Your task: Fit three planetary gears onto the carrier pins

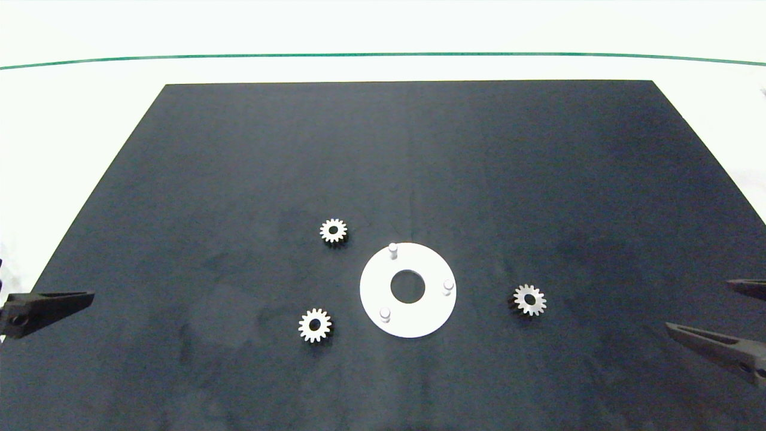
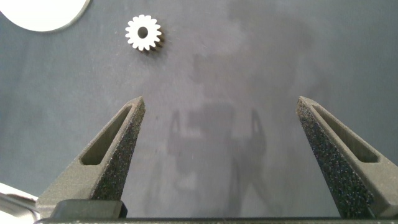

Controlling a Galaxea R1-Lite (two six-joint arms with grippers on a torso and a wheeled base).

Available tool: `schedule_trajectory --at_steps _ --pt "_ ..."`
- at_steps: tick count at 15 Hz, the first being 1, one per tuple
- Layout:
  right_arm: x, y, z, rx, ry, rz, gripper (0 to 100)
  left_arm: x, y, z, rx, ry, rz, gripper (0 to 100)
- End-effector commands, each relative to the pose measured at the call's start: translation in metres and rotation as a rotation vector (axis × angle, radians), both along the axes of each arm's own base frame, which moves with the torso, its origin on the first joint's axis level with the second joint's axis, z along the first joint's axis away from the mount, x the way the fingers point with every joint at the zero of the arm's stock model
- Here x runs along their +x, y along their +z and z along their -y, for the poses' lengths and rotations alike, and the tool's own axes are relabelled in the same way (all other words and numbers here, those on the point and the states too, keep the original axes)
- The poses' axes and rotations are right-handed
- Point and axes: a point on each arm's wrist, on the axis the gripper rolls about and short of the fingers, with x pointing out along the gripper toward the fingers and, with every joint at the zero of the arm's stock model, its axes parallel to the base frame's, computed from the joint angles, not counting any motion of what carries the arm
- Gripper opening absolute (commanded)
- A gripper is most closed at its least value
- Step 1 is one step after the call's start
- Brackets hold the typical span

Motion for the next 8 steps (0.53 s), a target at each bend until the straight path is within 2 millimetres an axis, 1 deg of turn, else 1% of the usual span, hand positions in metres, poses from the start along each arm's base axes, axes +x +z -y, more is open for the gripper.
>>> schedule_trajectory --at_steps 1,3,5,8 --pt "0.056 -0.013 -0.034 -0.1 0.163 -0.144 100 0.019 0.001 -0.002 -0.032 0.026 -0.034 100" --pt "0.069 -0.016 -0.051 -0.12 0.215 -0.174 100 0.017 0.003 -0.002 -0.031 0.025 -0.025 100" --pt "0.08 -0.015 -0.06 -0.126 0.239 -0.181 100 0.017 0.003 -0.002 -0.031 0.025 -0.023 100" --pt "0.101 -0.02 -0.075 -0.168 0.28 -0.201 100 0.013 0.003 -0.001 -0.031 0.018 -0.031 100"
